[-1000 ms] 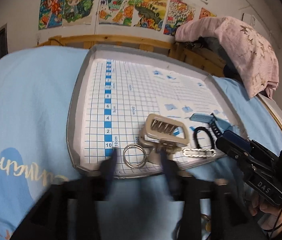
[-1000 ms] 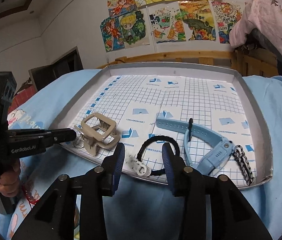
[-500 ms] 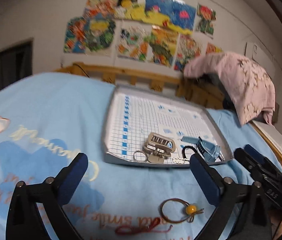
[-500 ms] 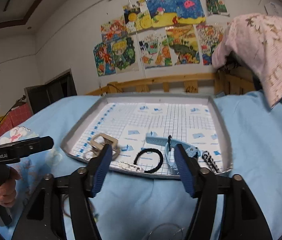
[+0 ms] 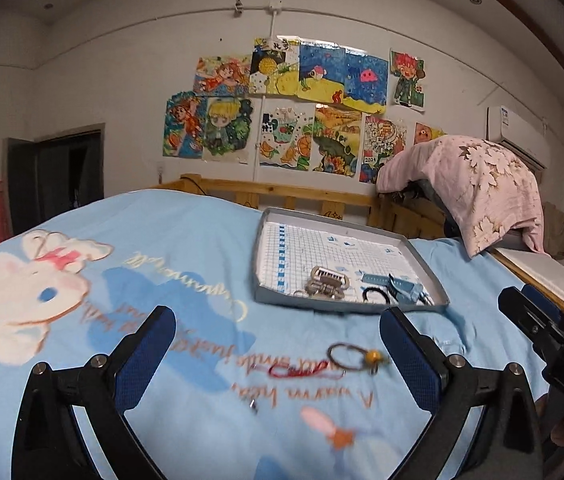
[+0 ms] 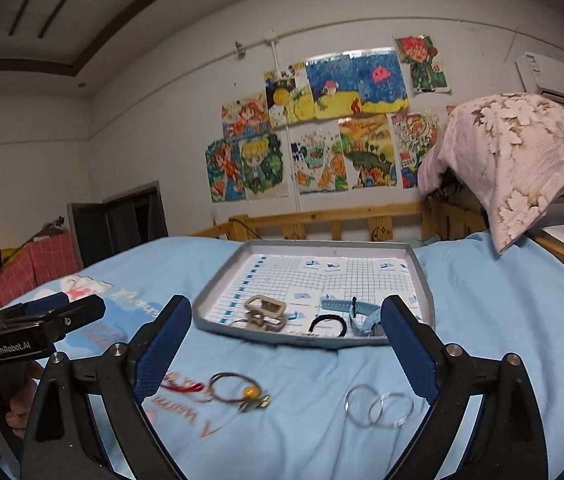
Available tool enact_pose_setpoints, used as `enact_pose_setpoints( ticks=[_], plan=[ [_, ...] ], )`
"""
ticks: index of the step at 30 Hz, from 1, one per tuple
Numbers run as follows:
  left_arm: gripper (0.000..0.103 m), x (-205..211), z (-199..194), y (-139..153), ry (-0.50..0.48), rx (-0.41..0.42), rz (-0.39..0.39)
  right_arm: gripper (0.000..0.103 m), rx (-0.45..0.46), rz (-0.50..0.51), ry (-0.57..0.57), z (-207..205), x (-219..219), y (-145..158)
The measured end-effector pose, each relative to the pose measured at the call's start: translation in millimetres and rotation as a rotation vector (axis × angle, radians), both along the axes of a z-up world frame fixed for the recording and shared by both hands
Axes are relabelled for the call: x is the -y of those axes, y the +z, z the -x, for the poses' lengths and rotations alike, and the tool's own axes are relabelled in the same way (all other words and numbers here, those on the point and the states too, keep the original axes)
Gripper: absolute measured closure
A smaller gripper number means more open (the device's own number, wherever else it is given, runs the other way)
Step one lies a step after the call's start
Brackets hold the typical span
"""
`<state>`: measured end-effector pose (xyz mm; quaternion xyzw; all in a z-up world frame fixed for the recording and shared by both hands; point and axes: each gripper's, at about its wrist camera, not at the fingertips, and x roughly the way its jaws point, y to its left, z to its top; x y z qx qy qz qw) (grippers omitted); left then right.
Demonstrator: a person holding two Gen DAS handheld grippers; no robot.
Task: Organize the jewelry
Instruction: 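Withdraw both open tools from the tray toward the remaining items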
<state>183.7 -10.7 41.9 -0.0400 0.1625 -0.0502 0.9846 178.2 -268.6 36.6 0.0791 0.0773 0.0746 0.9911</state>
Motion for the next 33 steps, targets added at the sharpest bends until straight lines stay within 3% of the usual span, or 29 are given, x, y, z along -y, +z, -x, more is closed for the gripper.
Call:
enact_pose_setpoints(
  ticks=[9, 15, 33],
  plan=[
    [0.000, -19, 55, -18, 0.053, -0.012, -0.025, 0.006, 0.026, 0.029, 0.015, 63, -20, -12],
    [0.000, -27, 73, -30, 0.087, -0.016, -0.024, 0.006, -0.015, 0.029, 0.009, 81, -23, -23],
    [0.000, -19, 68, -45, 0.063, -0.080, -0.070, 0.006, -0.088, -0.002, -0.011, 76, -18, -35]
  ],
)
